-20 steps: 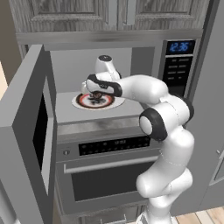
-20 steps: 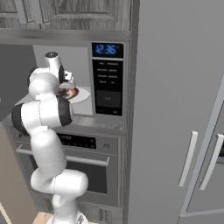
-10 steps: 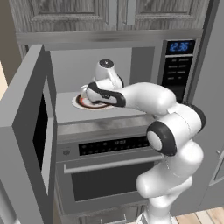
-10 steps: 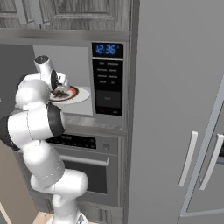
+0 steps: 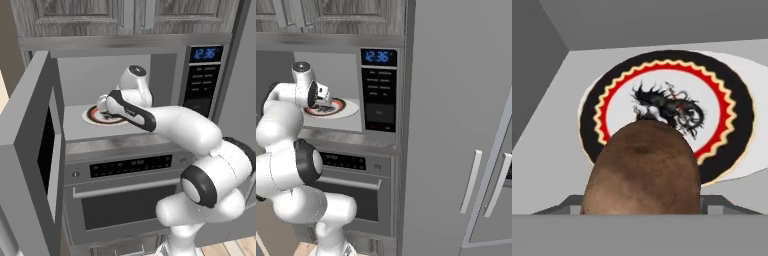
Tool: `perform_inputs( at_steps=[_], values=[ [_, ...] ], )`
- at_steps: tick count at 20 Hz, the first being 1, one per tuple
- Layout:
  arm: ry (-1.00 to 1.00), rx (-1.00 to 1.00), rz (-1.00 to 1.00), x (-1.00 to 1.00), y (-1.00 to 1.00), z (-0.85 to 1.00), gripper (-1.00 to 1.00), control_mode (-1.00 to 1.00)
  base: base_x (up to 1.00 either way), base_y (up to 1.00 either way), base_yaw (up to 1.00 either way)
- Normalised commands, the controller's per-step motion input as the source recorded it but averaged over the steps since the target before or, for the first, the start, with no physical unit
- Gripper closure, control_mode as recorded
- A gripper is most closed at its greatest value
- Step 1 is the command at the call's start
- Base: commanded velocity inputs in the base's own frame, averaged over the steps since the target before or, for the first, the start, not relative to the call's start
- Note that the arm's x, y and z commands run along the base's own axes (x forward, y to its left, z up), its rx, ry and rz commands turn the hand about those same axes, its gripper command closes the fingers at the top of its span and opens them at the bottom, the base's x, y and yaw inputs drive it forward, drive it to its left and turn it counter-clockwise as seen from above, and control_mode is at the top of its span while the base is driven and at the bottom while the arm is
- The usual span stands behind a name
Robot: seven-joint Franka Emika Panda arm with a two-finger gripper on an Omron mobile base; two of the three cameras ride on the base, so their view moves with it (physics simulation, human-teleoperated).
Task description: Retrieve the reheated potato from the microwave, then place the potato, cheese, and condiment on the cutting board.
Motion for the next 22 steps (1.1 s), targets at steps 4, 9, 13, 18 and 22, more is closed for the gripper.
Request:
perform_inputs(
  at_steps=[4, 9, 13, 18, 22],
  values=[
    [0.0, 0.01, 0.04, -0.7, -0.11, 0.21, 1.0, -1.0, 0.0, 0.0, 0.0],
    [0.0, 0.01, 0.03, -0.68, -0.12, 0.26, 1.0, -1.0, 0.0, 0.0, 0.0],
    [0.0, 0.0, 0.06, -0.77, -0.17, 0.22, 1.0, -1.0, 0.0, 0.0, 0.0],
    [0.0, 0.0, 0.04, -0.8, -0.27, 0.09, 1.0, -1.0, 0.0, 0.0, 0.0],
    [0.0, 0.0, 0.0, -0.82, -0.39, 0.0, 1.0, -1.0, 0.0, 0.0, 0.0]
  ],
)
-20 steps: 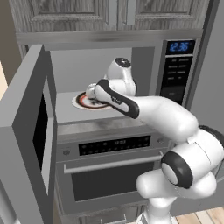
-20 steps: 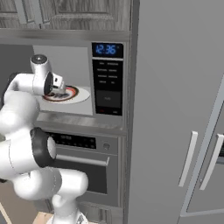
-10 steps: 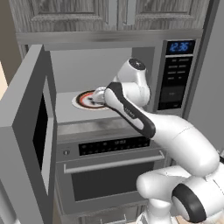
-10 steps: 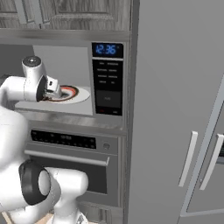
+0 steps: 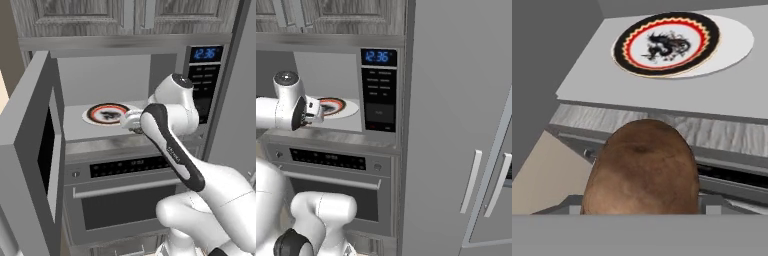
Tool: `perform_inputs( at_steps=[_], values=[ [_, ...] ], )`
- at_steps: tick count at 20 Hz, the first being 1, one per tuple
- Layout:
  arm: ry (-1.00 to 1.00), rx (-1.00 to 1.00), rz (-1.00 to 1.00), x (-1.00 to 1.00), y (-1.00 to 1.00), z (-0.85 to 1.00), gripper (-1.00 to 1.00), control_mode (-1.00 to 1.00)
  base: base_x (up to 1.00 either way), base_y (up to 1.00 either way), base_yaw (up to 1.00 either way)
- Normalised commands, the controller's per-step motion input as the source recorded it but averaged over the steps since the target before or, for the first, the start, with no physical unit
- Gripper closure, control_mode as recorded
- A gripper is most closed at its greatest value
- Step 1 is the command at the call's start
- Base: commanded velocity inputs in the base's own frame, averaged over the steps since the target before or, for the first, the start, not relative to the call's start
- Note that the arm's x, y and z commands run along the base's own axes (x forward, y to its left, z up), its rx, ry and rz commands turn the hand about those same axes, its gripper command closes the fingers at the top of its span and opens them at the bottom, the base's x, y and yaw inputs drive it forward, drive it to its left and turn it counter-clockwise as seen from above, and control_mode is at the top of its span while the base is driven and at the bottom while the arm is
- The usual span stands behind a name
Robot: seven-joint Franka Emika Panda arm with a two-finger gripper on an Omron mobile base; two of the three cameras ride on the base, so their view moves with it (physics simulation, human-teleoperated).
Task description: Retrieve the reheated potato from the microwave, then place the potato, cheese, and condiment on the cutting board.
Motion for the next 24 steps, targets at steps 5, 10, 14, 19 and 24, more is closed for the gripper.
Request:
perform_inputs(
  at_steps=[5, 10, 14, 19, 24],
  values=[
    [-0.06, 0.0, 0.0, -0.88, -0.43, 0.0, 1.0, -1.0, 0.0, 0.0, 0.0],
    [-0.01, 0.0, 0.0, -0.61, -0.53, 0.0, 1.0, -1.0, 0.0, 0.0, 0.0],
    [0.0, -0.01, -0.03, -0.52, -0.42, 0.0, 1.0, -1.0, 0.0, 0.0, 0.0],
    [0.0, -0.06, -0.07, -0.43, -0.27, -0.01, 1.0, -1.0, 0.0, 0.0, 0.0],
    [0.0, -0.06, -0.07, -0.38, -0.16, 0.0, 1.0, -1.0, 0.0, 0.0, 0.0]
  ],
)
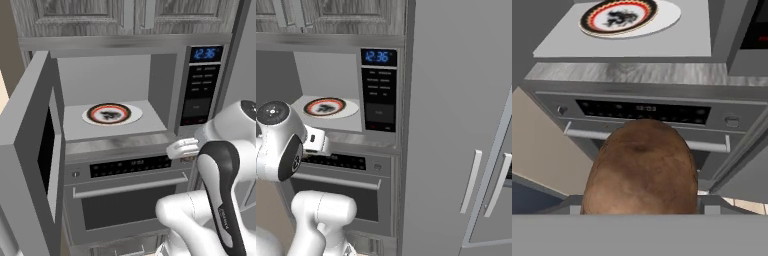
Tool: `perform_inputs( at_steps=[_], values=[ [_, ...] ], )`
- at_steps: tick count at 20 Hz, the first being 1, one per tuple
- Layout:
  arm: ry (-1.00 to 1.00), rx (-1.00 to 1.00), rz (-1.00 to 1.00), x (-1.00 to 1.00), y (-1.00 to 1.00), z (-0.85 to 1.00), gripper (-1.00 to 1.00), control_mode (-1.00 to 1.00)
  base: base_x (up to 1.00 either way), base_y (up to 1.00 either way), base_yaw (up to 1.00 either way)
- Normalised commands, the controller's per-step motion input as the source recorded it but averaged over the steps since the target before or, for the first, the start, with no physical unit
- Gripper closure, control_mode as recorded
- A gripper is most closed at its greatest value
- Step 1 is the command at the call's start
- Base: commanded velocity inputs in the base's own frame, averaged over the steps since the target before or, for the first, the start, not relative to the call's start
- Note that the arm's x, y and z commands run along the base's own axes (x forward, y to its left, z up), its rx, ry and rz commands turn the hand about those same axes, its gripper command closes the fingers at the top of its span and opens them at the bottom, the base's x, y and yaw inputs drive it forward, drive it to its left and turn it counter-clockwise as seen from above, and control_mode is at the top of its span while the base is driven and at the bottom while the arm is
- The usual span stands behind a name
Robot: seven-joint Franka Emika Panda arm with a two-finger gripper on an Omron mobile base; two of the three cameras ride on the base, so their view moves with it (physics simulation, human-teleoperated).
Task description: Retrieve the reheated potato from the microwave, then place the potato, cheese, and condiment on the cutting board.
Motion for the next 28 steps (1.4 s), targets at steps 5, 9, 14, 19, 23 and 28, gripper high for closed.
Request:
perform_inputs(
  at_steps=[5, 9, 14, 19, 23, 28],
  values=[
    [0.0, 0.0, -0.01, -0.03, -0.01, 0.0, 1.0, -1.0, 0.0, 0.0, 0.0],
    [0.0, 0.0, 0.0, 0.0, 0.0, 0.0, 1.0, -1.0, 0.0, 0.0, 0.0],
    [0.0, 0.0, 0.0, 0.0, 0.0, 0.0, 1.0, -1.0, 0.0, 0.0, 0.0],
    [0.0, 0.0, 0.0, 0.0, 0.0, 0.0, 1.0, -1.0, 0.0, 0.0, 0.0],
    [0.0, 0.0, 0.0, 0.0, 0.0, 0.0, 1.0, 1.0, 0.0, 0.0, 0.0],
    [0.0, 0.0, 0.0, 0.0, 0.0, 0.0, 1.0, 1.0, 0.0, 0.0, 0.0]
  ],
)
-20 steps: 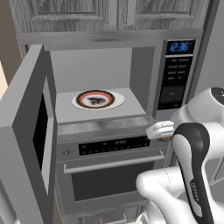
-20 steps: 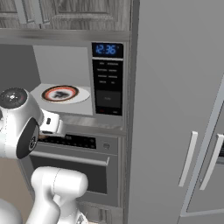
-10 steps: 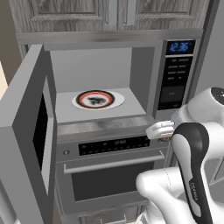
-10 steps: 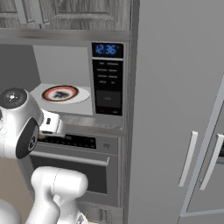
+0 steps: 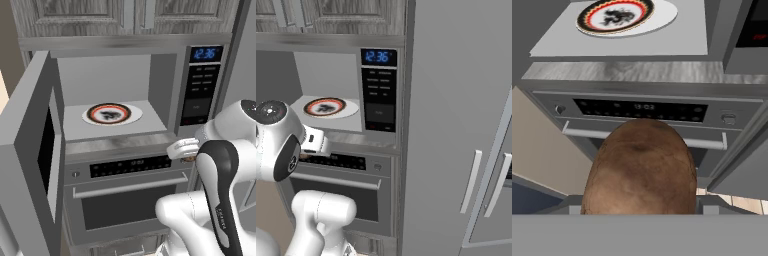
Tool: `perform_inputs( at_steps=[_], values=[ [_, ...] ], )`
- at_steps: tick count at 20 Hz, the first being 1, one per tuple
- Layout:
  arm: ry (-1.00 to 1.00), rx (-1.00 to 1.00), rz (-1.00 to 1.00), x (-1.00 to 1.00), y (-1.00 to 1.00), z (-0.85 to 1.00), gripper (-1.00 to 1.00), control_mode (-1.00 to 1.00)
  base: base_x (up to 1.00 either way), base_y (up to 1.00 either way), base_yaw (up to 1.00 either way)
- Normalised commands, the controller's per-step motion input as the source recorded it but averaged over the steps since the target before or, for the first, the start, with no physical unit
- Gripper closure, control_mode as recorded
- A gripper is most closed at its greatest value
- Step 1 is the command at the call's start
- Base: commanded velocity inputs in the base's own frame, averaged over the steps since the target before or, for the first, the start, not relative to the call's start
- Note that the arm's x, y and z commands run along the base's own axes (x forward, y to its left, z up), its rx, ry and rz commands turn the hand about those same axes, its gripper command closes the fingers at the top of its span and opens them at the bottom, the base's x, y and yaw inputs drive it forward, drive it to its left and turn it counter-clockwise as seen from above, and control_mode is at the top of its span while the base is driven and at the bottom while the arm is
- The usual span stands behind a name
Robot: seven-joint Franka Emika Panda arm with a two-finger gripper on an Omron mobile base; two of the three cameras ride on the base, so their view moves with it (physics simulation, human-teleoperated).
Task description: Retrieve the reheated potato from the microwave, then place the potato, cheese, and condiment on the cutting board.
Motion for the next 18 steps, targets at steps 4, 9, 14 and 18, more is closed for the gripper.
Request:
perform_inputs(
  at_steps=[4, 9, 14, 18],
  values=[
    [0.0, 0.0, 0.0, 0.0, 0.0, 0.0, 1.0, 1.0, 0.0, 0.0, 0.0],
    [0.0, 0.0, 0.0, 0.0, 0.0, 0.0, 1.0, 1.0, -0.3, 0.0, 0.0],
    [0.0, 0.0, 0.0, 0.0, 0.0, 0.0, 1.0, 1.0, -0.58, 0.0, 0.0],
    [0.0, 0.0, 0.0, 0.0, 0.0, 0.0, 1.0, 1.0, -0.57, -0.01, 0.0]
  ],
)
